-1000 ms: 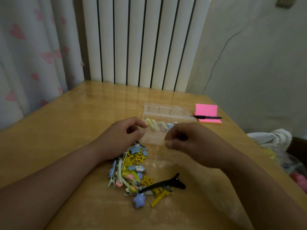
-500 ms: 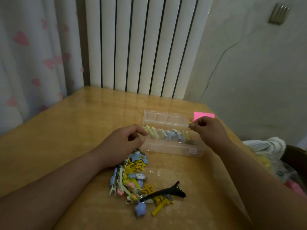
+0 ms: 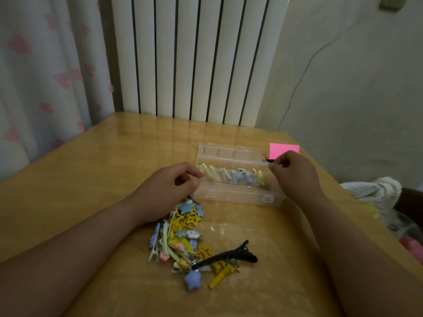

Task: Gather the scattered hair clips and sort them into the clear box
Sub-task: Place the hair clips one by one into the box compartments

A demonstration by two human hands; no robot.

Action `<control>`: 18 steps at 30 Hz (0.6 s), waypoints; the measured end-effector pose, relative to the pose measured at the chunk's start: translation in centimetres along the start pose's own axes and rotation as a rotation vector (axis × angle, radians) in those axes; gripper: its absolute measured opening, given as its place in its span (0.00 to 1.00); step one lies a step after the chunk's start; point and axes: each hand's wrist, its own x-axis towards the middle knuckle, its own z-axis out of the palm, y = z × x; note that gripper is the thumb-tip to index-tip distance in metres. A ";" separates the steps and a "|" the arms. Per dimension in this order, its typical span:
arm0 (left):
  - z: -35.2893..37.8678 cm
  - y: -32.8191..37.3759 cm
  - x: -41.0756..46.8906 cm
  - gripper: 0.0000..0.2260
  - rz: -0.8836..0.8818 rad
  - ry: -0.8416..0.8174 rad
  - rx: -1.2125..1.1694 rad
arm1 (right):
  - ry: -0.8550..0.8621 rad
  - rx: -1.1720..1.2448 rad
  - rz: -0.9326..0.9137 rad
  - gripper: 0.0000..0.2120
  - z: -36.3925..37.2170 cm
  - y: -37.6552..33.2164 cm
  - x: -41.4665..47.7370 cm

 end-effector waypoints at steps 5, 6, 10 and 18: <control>0.0 0.2 0.0 0.07 -0.005 0.001 0.015 | -0.068 0.056 0.001 0.05 -0.2 1.0 -0.4; 0.0 0.2 0.0 0.07 -0.008 -0.001 0.017 | -0.075 0.075 0.012 0.05 -0.3 1.2 -0.4; 0.0 0.3 -0.1 0.07 -0.022 -0.004 0.018 | -0.009 0.057 0.003 0.05 -0.8 1.3 -0.4; 0.0 0.2 0.0 0.10 -0.057 0.016 -0.048 | -0.037 0.159 -0.349 0.01 -2.3 -5.6 -3.8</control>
